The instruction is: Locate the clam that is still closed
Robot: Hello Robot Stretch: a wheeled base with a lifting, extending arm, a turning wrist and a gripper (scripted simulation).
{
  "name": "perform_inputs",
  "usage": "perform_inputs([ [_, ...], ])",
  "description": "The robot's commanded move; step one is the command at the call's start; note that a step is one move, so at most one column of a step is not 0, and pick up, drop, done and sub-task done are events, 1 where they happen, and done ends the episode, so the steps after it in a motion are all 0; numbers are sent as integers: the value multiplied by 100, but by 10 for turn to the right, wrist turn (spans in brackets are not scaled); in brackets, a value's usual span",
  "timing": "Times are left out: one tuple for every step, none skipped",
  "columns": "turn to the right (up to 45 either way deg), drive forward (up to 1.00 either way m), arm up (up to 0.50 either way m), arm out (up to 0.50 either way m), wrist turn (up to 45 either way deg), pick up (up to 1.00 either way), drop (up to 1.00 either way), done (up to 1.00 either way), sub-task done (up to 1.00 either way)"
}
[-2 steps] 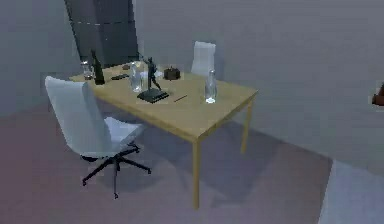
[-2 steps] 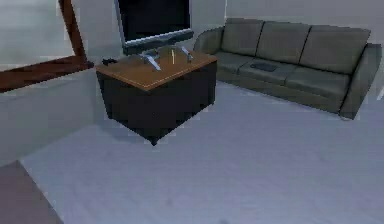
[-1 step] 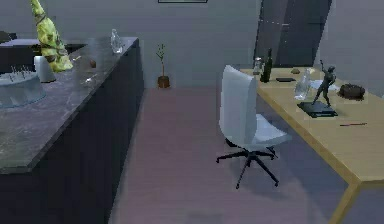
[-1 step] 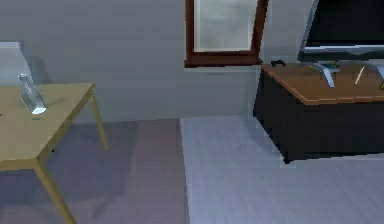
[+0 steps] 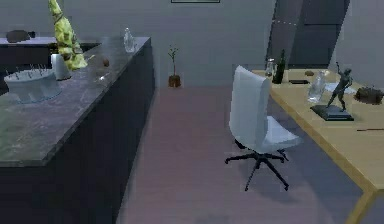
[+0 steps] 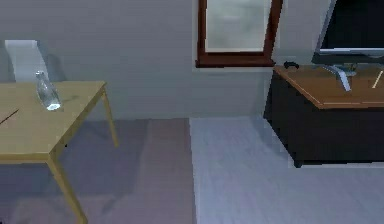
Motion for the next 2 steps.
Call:
perform_inputs([
  [0, 45, 0, 0, 0, 0, 0, 0, 0],
  [0, 100, 0, 0, 0, 0, 0, 0, 0],
])
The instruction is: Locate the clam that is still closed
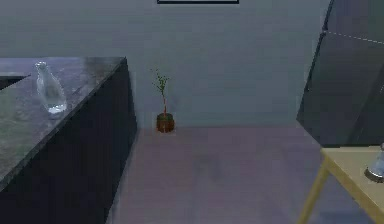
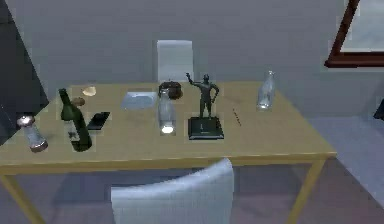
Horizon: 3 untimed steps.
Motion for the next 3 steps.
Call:
perform_inputs([
  [-90, 0, 0, 0, 0, 0, 0, 0, 0],
  [0, 30, 0, 0, 0, 0, 0, 0, 0],
  [390, 0, 0, 0, 0, 0, 0, 0, 0],
])
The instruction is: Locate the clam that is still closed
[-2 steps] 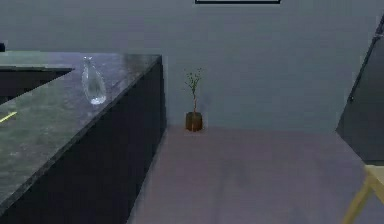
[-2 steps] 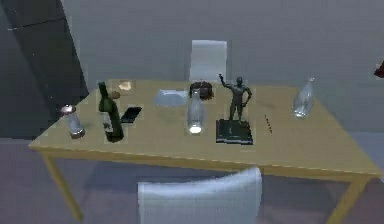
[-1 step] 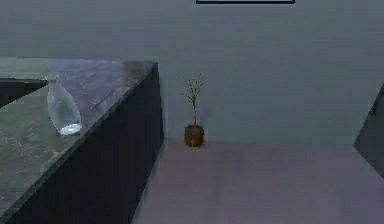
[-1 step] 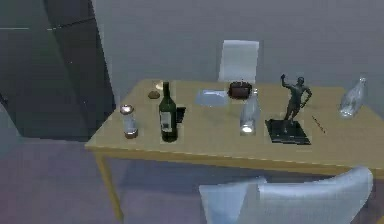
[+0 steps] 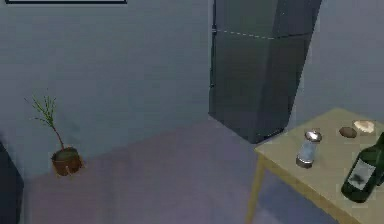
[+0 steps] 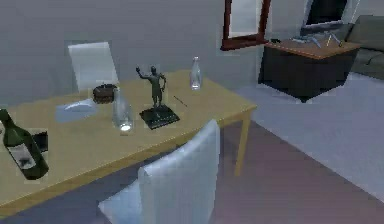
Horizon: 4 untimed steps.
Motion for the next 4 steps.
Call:
perform_inputs([
  [0, 100, 0, 0, 0, 0, 0, 0, 0],
  [0, 30, 0, 0, 0, 0, 0, 0, 0],
  [450, 0, 0, 0, 0, 0, 0, 0, 0],
  [180, 0, 0, 0, 0, 0, 0, 0, 0],
])
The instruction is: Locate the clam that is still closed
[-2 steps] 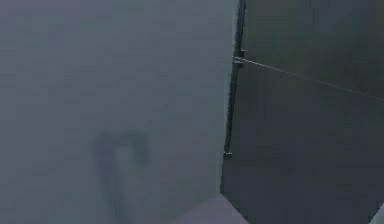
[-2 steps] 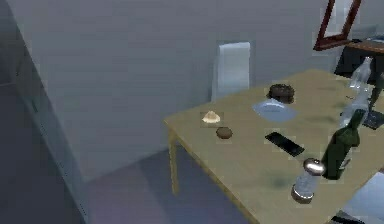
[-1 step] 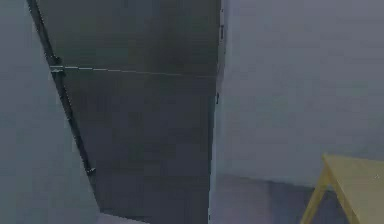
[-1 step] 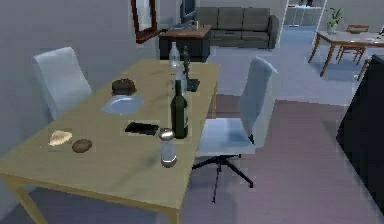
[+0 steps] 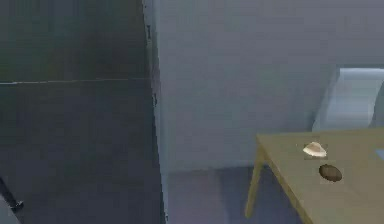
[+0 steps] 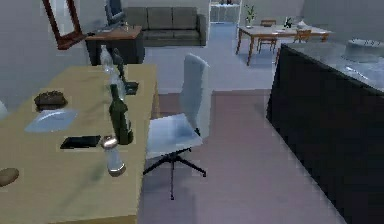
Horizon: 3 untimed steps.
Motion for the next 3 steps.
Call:
perform_inputs([
  [0, 40, 0, 0, 0, 0, 0, 0, 0],
  [450, 0, 0, 0, 0, 0, 0, 0, 0],
  [0, 0, 0, 0, 0, 0, 0, 100, 0],
])
